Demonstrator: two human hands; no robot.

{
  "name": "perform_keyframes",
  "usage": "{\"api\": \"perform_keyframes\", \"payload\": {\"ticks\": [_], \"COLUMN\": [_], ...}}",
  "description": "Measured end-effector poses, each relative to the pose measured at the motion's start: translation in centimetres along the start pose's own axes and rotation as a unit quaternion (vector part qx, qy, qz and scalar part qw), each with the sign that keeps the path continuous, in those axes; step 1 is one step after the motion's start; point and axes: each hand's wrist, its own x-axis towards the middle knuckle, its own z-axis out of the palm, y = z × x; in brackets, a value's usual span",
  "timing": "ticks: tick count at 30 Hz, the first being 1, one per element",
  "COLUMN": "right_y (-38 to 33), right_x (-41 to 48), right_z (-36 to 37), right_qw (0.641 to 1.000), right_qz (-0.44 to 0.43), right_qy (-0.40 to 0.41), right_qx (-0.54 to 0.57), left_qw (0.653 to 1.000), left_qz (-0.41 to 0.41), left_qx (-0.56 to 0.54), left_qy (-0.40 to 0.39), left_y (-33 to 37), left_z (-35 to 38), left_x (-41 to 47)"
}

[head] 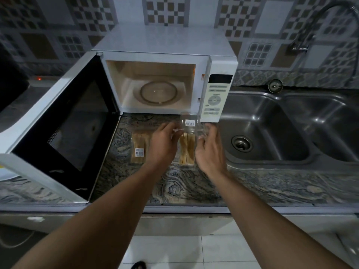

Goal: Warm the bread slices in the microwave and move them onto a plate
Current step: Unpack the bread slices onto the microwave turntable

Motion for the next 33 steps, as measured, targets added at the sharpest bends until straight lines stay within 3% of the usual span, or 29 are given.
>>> {"api": "perform_keyframes", "payload": {"ticks": [6, 12, 24, 33], "right_y": [-0.9, -1.1, -1.2, -1.6], "right_x": [0.4, 1.0, 1.7, 1.1], "right_z": [2.8, 4.6, 5.1, 2.7], "right_qw": [0.983, 0.969, 0.976, 0.981], "right_qz": [0.134, 0.211, 0.165, 0.151], "right_qy": [-0.125, -0.13, -0.107, -0.086], "right_qx": [-0.03, 0.021, -0.089, -0.08], "left_qw": [0.999, 0.999, 0.998, 0.998], "left_qz": [-0.001, 0.004, 0.042, 0.04], "left_qx": [-0.036, -0.03, -0.03, -0.032], "left_qy": [-0.012, -0.037, -0.026, -0.027], "left_y": [0.3, -0.2, -1.3, -1.1], "left_z": [-0.3, -0.2, -0.2, -0.9], "left_x": [2.6, 4.2, 4.4, 3.5]}}
